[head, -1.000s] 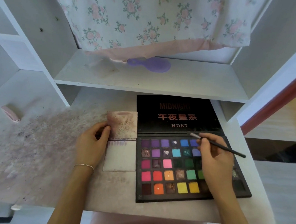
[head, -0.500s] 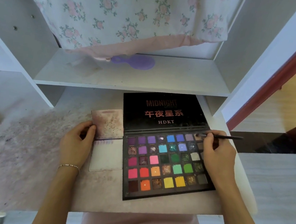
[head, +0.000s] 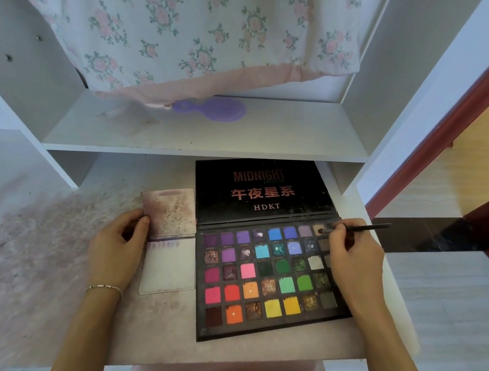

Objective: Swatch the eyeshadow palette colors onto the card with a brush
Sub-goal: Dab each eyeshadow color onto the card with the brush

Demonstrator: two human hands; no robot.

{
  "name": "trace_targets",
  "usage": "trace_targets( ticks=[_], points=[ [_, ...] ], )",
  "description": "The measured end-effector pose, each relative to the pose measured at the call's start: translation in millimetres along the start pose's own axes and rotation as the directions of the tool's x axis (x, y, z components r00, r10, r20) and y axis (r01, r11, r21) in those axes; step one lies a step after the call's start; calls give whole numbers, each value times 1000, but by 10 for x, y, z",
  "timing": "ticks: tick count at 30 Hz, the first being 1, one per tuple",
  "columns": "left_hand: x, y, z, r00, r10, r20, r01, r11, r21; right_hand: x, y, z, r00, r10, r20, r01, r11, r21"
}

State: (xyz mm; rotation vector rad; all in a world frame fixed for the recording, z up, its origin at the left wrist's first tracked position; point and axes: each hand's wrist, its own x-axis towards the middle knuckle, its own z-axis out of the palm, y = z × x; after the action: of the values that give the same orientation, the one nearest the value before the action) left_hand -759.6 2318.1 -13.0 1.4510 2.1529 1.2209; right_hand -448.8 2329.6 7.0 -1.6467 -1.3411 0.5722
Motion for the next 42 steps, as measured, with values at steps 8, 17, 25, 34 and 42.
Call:
trace_targets(
  ticks=[8,17,25,34,42],
  points=[
    [-14,0,4,1000,-15,-2,15,999,-29,-30,-25,-13,1000,-4,-3,4,1000,-1],
    [-13,12,-8,1000,-17,15,18,1000,-22,-198,-274,219,982,-108,154,80,981,179],
    [-18,-1,-7,1000,-19,22,19,999,-32,-425,-560,698,898,-244,367,134,945,298],
    [0,-9,-7,999,-17,29,19,998,-67,-391,-693,1048,831,-269,487,155,952,263],
    [3,-19,-4,999,-8,34,11,996,-90,-408,-640,1100,824,-248,509,152,963,223]
  ],
)
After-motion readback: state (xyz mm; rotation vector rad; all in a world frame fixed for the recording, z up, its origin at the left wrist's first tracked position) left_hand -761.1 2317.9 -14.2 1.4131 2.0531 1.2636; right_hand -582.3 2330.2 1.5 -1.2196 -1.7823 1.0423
